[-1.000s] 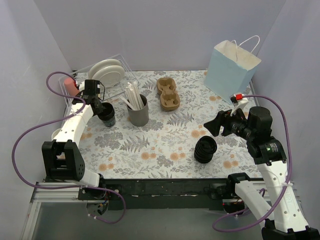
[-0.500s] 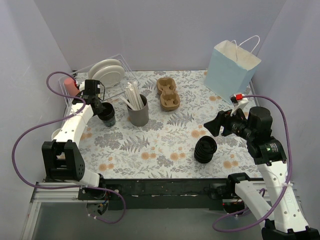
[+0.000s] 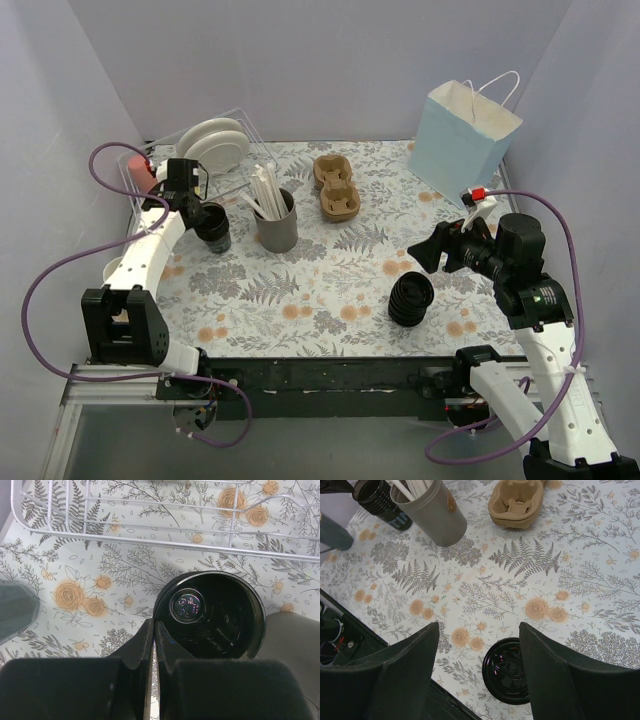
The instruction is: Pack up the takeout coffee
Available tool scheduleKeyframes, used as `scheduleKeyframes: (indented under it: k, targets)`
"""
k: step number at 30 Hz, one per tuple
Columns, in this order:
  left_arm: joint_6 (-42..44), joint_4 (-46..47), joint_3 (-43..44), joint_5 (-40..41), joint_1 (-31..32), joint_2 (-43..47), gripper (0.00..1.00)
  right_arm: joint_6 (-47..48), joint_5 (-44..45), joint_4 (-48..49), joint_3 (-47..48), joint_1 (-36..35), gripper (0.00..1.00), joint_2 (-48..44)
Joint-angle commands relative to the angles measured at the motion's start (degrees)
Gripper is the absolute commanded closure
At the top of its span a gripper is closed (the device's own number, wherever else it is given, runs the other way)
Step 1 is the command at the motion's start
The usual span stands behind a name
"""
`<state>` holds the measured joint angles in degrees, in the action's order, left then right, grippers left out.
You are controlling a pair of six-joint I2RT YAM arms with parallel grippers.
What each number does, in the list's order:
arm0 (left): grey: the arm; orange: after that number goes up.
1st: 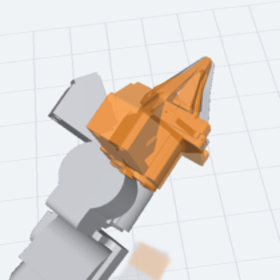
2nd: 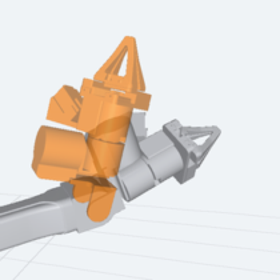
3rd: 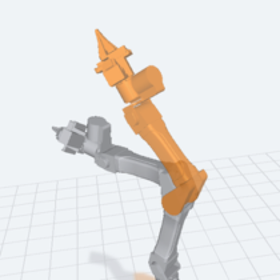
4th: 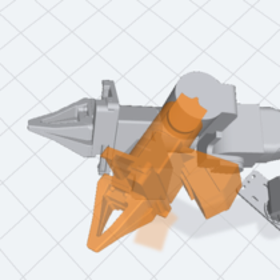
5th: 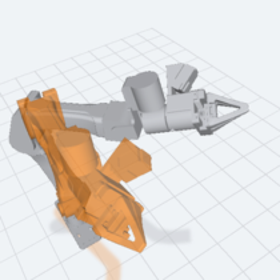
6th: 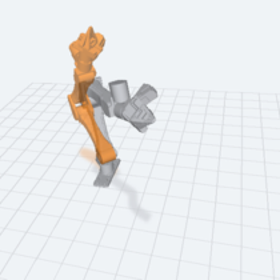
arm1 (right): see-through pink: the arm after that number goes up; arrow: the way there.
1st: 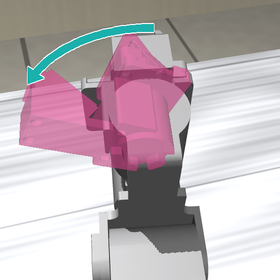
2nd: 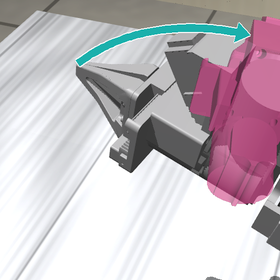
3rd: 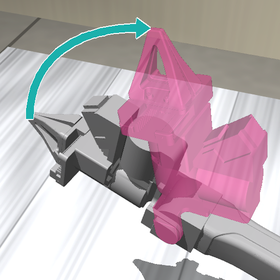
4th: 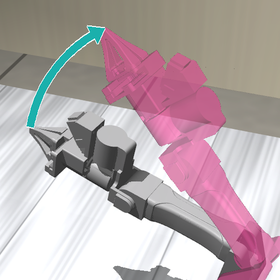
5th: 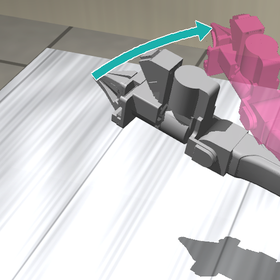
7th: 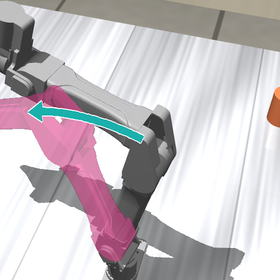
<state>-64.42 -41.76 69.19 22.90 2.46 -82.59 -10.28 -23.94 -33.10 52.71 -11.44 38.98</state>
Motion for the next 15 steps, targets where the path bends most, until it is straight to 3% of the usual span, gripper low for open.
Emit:
scheduleKeyframes:
  k: [1,15]
  targets:
    - [0.0,0.7,2.3,0.8,-0.3,3.5,1.00,0.5,0.0,1.1,1.4,-0.2,0.27,-0.7]
    - [0.5,-0.2,4.6,0.0,-0.2,5.8,1.00,-0.8,-0.2,1.0,3.2,-0.3,0.28,0.6]
